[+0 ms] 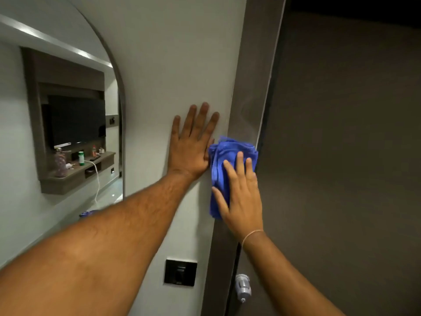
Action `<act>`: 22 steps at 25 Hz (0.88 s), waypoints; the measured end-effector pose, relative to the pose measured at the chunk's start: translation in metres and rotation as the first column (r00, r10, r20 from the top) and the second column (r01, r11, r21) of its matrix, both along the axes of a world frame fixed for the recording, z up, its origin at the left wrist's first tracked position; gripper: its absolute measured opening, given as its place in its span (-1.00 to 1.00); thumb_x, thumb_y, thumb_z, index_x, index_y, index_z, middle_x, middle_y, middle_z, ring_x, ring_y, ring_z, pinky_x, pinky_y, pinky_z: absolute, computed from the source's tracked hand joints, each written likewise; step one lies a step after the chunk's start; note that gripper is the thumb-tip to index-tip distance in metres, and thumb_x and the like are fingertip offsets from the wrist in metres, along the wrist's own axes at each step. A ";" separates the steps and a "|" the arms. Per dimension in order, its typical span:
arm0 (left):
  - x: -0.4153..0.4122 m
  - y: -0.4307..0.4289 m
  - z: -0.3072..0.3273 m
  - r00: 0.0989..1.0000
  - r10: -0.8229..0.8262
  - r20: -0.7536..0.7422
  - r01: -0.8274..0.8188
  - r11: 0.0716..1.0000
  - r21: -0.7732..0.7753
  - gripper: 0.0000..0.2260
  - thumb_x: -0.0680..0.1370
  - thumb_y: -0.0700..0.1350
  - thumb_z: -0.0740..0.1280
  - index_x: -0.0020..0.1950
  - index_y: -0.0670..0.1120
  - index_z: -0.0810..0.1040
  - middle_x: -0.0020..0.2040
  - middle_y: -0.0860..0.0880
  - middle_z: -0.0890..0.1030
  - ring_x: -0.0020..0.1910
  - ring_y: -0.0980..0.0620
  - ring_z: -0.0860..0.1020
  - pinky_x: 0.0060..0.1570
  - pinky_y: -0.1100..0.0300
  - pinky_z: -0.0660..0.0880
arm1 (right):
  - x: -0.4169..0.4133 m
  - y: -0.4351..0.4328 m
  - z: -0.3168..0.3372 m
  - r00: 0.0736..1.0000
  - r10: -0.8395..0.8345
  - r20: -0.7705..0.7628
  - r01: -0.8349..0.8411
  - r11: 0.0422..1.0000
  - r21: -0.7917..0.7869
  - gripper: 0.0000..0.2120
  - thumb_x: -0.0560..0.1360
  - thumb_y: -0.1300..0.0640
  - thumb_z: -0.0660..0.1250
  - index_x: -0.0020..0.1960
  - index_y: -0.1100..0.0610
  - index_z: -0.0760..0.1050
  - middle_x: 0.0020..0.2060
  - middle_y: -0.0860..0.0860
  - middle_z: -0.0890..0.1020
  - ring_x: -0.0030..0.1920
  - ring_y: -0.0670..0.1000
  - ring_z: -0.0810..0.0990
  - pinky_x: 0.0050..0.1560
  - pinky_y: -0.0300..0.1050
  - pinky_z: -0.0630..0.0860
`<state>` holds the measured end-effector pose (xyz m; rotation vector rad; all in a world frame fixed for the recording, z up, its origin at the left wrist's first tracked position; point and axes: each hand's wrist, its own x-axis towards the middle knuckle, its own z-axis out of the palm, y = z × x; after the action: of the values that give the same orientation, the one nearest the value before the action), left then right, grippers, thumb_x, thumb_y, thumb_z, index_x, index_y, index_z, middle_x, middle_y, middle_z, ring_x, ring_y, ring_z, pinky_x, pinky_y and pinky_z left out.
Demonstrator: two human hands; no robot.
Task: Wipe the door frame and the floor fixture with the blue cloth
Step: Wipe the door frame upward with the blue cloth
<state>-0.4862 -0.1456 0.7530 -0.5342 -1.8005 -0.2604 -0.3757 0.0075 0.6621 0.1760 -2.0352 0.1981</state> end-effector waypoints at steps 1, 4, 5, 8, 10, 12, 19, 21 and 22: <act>-0.005 0.001 -0.001 1.000 -0.005 -0.030 0.005 1.000 0.002 -0.37 0.73 0.07 0.11 0.79 0.04 0.03 0.80 -0.12 0.08 0.77 -0.20 0.05 0.69 -0.31 0.02 | -0.008 -0.002 -0.018 0.995 -0.096 -0.002 0.096 0.993 0.070 -0.31 0.73 -0.24 0.13 0.76 -0.03 0.06 0.78 0.01 -0.08 0.78 0.05 -0.22 0.75 -0.01 -0.13; -0.011 0.001 -0.003 0.997 -0.040 -0.070 0.040 0.999 0.005 -0.43 0.77 0.06 -0.06 0.80 0.05 -0.03 0.81 -0.10 0.02 0.78 -0.18 -0.01 0.71 -0.25 -0.07 | -0.013 -0.001 -0.104 0.965 -0.264 0.012 0.258 0.952 0.163 -0.29 0.76 -0.30 -0.13 0.78 0.01 -0.16 0.77 0.08 -0.16 0.77 0.10 -0.28 0.74 0.05 -0.26; -0.012 0.000 -0.003 0.996 -0.052 -0.073 0.053 0.999 0.007 -0.43 0.77 0.07 -0.11 0.80 0.05 -0.04 0.81 -0.10 0.01 0.78 -0.17 -0.02 0.71 -0.23 -0.09 | -0.010 -0.001 -0.139 0.950 -0.312 0.019 0.301 0.930 0.212 -0.29 0.76 -0.30 -0.17 0.78 0.03 -0.18 0.77 0.10 -0.16 0.77 0.12 -0.27 0.74 0.06 -0.27; -0.015 0.001 -0.004 0.994 -0.064 -0.085 0.065 0.998 0.001 -0.43 0.76 0.09 -0.15 0.80 0.06 -0.03 0.81 -0.09 0.02 0.78 -0.16 -0.02 0.72 -0.20 -0.14 | -0.002 0.000 -0.224 0.908 -0.418 -0.031 0.406 0.858 0.316 -0.28 0.75 -0.29 -0.23 0.78 0.08 -0.21 0.76 0.15 -0.20 0.77 0.17 -0.26 0.73 0.11 -0.26; -0.015 0.001 -0.006 0.993 -0.073 -0.095 0.073 0.997 -0.001 -0.44 0.77 0.09 -0.14 0.80 0.06 -0.01 0.81 -0.08 0.03 0.78 -0.15 -0.02 0.72 -0.18 -0.16 | -0.001 -0.002 -0.242 0.903 -0.427 -0.046 0.419 0.853 0.311 -0.28 0.75 -0.29 -0.25 0.77 0.08 -0.23 0.76 0.14 -0.22 0.77 0.19 -0.26 0.73 0.13 -0.25; -0.015 0.000 -0.007 0.993 -0.082 -0.085 0.083 0.997 0.006 -0.44 0.77 0.08 -0.12 0.80 0.05 -0.02 0.81 -0.08 0.01 0.78 -0.14 -0.04 0.73 -0.19 -0.15 | -0.007 -0.005 -0.232 0.905 -0.422 -0.051 0.419 0.865 0.277 -0.28 0.75 -0.30 -0.24 0.78 0.06 -0.22 0.76 0.13 -0.21 0.77 0.19 -0.25 0.73 0.14 -0.25; -0.021 0.000 -0.007 0.988 -0.065 -0.138 0.066 0.998 0.000 -0.36 0.72 0.03 0.08 0.80 0.01 0.00 0.81 -0.10 0.01 0.78 -0.16 -0.03 0.72 -0.22 -0.09 | -0.038 -0.001 0.000 0.962 -0.221 -0.163 0.230 0.972 0.037 -0.32 0.75 -0.30 -0.08 0.78 -0.02 -0.03 0.78 0.04 -0.03 0.79 0.08 -0.12 0.76 0.04 -0.20; -0.021 0.001 -0.008 0.988 -0.060 -0.139 0.061 0.998 0.000 -0.35 0.71 0.02 0.09 0.80 0.00 0.00 0.81 -0.10 0.00 0.78 -0.16 -0.03 0.72 -0.23 -0.09 | -0.039 0.006 0.090 0.953 -0.182 -0.242 0.195 0.980 0.033 -0.30 0.74 -0.30 -0.01 0.78 0.00 0.03 0.78 0.05 -0.02 0.79 0.10 -0.10 0.76 0.04 -0.18; -0.022 0.001 -0.008 0.988 -0.060 -0.143 0.061 0.998 0.000 -0.36 0.72 0.01 0.08 0.80 0.00 0.00 0.81 -0.09 -0.01 0.78 -0.16 -0.03 0.72 -0.23 -0.10 | -0.040 0.009 0.133 0.953 -0.156 -0.259 0.173 0.984 0.045 -0.29 0.73 -0.29 0.04 0.78 0.00 0.02 0.78 0.06 -0.03 0.79 0.12 -0.10 0.76 0.05 -0.18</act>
<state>-0.5083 -0.1449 0.7445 -0.5910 -1.6464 -0.2608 -0.4160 0.0169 0.7952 0.0683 -1.7902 0.0015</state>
